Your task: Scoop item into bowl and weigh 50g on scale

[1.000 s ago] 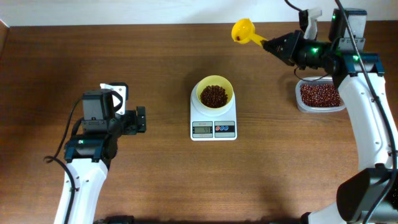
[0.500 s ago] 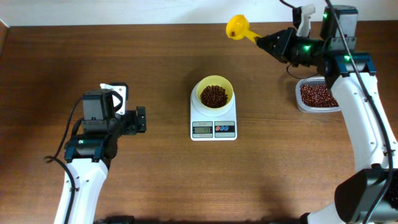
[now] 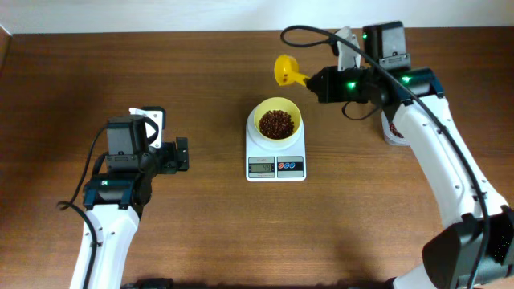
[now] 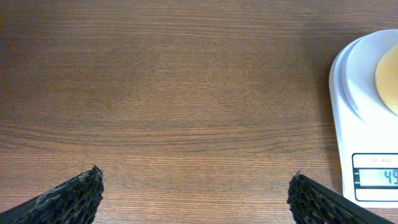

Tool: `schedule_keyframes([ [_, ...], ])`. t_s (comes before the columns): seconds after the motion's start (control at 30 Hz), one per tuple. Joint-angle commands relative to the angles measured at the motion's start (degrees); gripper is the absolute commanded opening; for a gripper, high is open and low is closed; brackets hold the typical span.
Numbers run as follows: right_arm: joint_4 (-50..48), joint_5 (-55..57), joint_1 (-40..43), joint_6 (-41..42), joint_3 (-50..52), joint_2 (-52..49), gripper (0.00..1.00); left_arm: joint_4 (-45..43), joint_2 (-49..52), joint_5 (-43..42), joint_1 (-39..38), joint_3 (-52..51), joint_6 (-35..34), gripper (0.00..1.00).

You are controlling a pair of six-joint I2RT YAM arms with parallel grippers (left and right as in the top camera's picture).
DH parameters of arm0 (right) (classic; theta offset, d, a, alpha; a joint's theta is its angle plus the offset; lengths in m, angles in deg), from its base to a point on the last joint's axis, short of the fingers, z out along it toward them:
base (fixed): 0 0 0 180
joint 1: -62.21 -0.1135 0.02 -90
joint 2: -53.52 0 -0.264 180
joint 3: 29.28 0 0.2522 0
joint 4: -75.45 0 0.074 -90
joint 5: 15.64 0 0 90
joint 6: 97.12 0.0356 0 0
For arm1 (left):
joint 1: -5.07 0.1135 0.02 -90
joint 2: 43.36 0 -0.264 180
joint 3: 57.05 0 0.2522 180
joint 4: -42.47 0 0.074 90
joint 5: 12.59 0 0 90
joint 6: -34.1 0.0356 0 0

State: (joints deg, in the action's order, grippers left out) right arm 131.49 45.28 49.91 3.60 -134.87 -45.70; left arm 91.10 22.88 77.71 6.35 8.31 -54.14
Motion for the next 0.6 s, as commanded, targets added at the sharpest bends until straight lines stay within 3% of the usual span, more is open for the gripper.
schedule_keyframes([
  [0.0, 3.4, 2.4, -0.8, -2.0, -0.9, -2.4, 0.04, -0.1, 0.3, 0.4, 0.3, -0.2, 0.7, 0.99],
  [0.23, 9.0, 2.9, -2.1, -18.4, -0.8, -2.9, 0.04, -0.1, 0.3, 0.4, 0.3, -0.2, 0.7, 0.99],
  [0.37, 9.4, 13.0, -5.4, -20.0, -0.7, -2.9, 0.04, -0.1, 0.3, 0.4, 0.3, -0.2, 0.7, 0.99],
  [0.57, 10.6, 13.0, -5.4, -29.0, -0.7, -3.1, 0.04, -0.1, 0.3, 0.4, 0.3, -0.2, 0.7, 0.99],
])
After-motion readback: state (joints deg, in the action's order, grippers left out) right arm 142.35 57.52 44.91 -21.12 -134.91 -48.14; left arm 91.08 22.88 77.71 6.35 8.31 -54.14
